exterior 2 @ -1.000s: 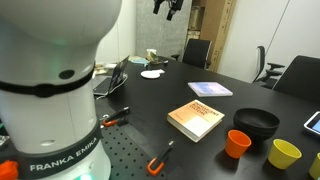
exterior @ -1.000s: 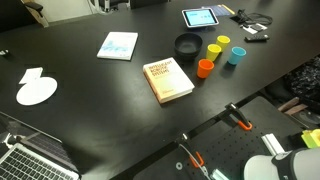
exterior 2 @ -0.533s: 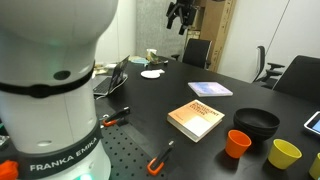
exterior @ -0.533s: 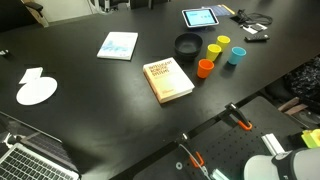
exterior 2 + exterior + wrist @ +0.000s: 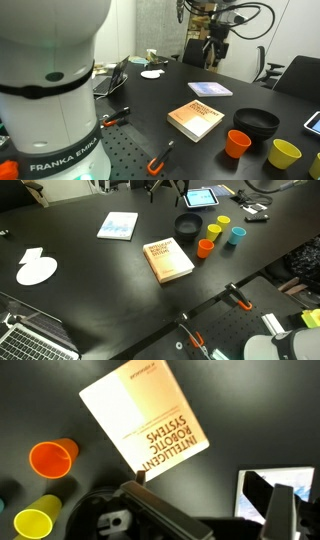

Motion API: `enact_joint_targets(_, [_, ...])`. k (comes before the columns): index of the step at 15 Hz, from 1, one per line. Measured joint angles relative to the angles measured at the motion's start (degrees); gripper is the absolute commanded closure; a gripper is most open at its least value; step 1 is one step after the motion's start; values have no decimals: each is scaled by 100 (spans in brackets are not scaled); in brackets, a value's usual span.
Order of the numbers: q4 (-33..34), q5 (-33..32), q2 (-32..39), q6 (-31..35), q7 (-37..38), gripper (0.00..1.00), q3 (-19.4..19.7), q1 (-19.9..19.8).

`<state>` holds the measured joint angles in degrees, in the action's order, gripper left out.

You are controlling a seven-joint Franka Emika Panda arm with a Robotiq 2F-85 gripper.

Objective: Stack the cups together.

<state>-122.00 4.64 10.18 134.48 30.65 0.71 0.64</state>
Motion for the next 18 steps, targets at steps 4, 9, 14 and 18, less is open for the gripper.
enact_joint_targets(4, [339,-664,476,349,759,0,673,-106])
enact_joint_targets(9, [636,-1306,727,377,1693,0,1449,-279])
enact_joint_targets(14, [801,-1364,1164,378,1892,0,1801,-671])
enact_joint_targets(18, [955,-1038,1617,378,1840,0,1810,-1062])
